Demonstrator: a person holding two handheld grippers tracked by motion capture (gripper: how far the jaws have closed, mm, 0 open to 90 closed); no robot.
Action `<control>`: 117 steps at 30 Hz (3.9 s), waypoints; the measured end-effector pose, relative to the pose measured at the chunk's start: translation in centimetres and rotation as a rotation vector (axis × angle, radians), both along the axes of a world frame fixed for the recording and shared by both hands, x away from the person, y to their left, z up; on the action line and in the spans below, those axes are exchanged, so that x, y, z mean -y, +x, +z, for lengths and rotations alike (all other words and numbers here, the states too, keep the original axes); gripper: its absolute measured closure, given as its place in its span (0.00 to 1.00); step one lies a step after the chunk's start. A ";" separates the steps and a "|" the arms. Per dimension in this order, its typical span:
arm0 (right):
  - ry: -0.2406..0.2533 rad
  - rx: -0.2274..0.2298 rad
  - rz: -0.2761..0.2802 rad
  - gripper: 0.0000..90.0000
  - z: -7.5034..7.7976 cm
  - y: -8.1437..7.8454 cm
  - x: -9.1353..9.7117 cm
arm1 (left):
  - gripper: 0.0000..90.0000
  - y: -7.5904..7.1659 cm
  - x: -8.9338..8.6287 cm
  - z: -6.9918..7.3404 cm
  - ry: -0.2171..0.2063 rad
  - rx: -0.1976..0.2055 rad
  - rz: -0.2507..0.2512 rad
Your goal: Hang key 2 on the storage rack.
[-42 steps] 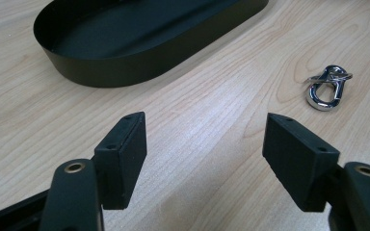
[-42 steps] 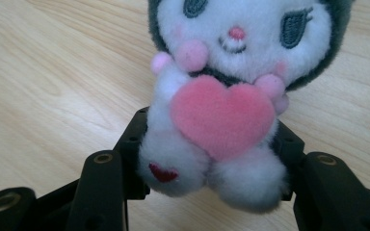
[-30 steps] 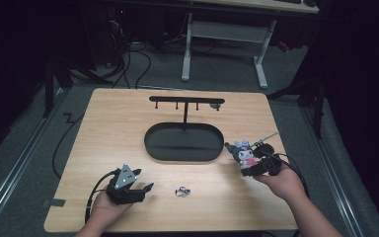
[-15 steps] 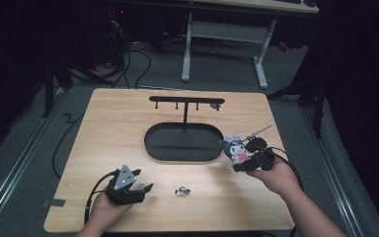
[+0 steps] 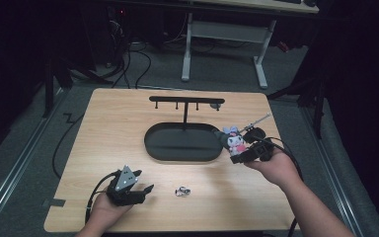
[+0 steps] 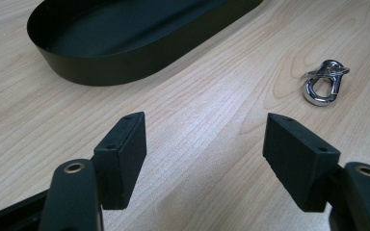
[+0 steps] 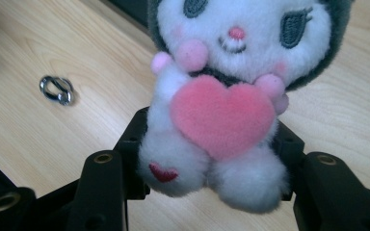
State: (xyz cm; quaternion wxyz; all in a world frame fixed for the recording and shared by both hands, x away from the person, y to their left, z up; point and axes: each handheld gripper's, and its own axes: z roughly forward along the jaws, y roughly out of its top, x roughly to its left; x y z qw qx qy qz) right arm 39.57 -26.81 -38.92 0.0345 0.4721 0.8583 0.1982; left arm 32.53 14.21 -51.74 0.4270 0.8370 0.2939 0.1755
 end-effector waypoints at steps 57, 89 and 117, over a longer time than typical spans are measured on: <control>0.017 0.108 -0.024 0.54 6.9 4.5 -2.5 | 0.36 0.1 -0.3 0.1 0.009 0.000 -0.015; -0.031 0.048 -0.049 0.52 -2.8 5.3 -3.1 | 0.36 0.1 0.1 -0.3 0.025 -0.023 -0.034; -0.004 0.121 -0.045 0.58 -4.5 3.3 -3.2 | 0.36 0.2 0.1 -0.4 0.020 -0.025 -0.036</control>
